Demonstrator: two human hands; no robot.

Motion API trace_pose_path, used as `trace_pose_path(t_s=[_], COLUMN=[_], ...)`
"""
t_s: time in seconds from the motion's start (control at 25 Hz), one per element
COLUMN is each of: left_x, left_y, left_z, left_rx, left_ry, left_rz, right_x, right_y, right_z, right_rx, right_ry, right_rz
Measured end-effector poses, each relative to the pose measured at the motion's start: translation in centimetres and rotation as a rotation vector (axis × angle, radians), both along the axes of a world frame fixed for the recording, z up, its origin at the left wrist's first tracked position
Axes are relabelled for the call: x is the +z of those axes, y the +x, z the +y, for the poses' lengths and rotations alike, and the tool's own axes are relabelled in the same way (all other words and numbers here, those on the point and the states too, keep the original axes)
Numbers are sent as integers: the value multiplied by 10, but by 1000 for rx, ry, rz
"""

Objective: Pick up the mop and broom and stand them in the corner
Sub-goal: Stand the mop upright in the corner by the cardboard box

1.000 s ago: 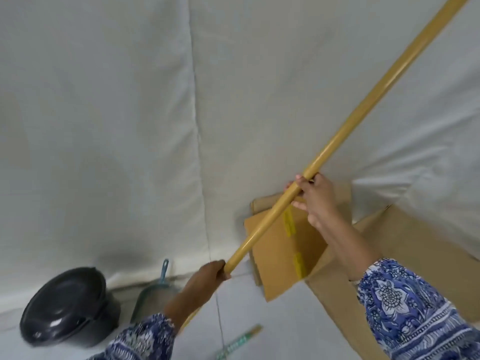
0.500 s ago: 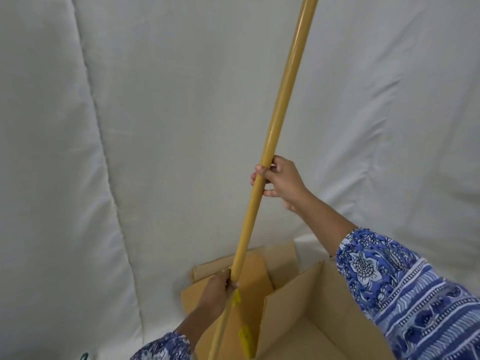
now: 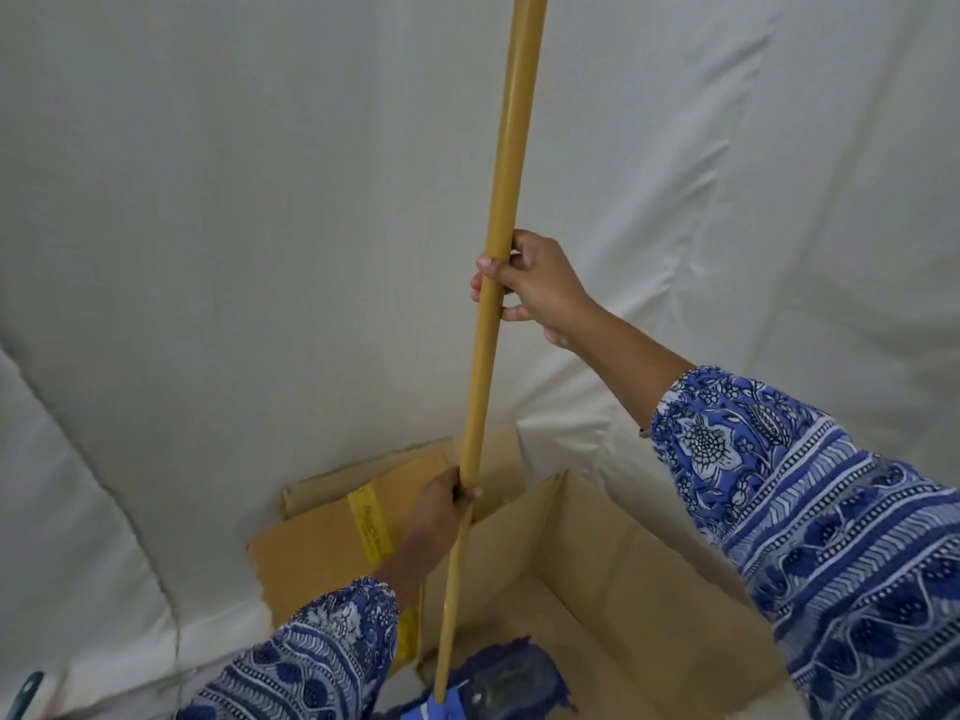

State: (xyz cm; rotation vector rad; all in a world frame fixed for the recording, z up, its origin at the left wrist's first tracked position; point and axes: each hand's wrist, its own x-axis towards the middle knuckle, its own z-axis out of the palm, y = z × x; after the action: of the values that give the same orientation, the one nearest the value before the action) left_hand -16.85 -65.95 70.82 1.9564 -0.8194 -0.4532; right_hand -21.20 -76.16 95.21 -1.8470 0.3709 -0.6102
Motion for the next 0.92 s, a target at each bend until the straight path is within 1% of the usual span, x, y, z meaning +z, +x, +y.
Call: trace_pose_path(t_s=[0.16,0.24,0.32,0.4,0.48,0.6,0.8,0.92], left_x=[-19,-24,-43,-45,-58,-71,-87,-102], left_y=[9,17,26,32,34,45,51,56], left_z=[-76,-99,-148,-152,-180,-220,-253,-262], left_rx=[47,81,122,118,174,278,339,343], left_ry=[47,71,72,58,60,50,130,164], left_rz=[-24,-30,3,27,52,102,133,141], right_x=[-19,-29,-43,-48,-55,-74,-97,-119], right_y=[20,27,47,52,65,87,112,122], right_z=[-79,-103,-156,-164,-194,-232,-268,-281], right_rx=[21,41,75,82,129,187,258,265], right_ry=[-2,5,29,0,16,-41,-91,-70], right_rz=[27,37,71,71,76,116,124,155])
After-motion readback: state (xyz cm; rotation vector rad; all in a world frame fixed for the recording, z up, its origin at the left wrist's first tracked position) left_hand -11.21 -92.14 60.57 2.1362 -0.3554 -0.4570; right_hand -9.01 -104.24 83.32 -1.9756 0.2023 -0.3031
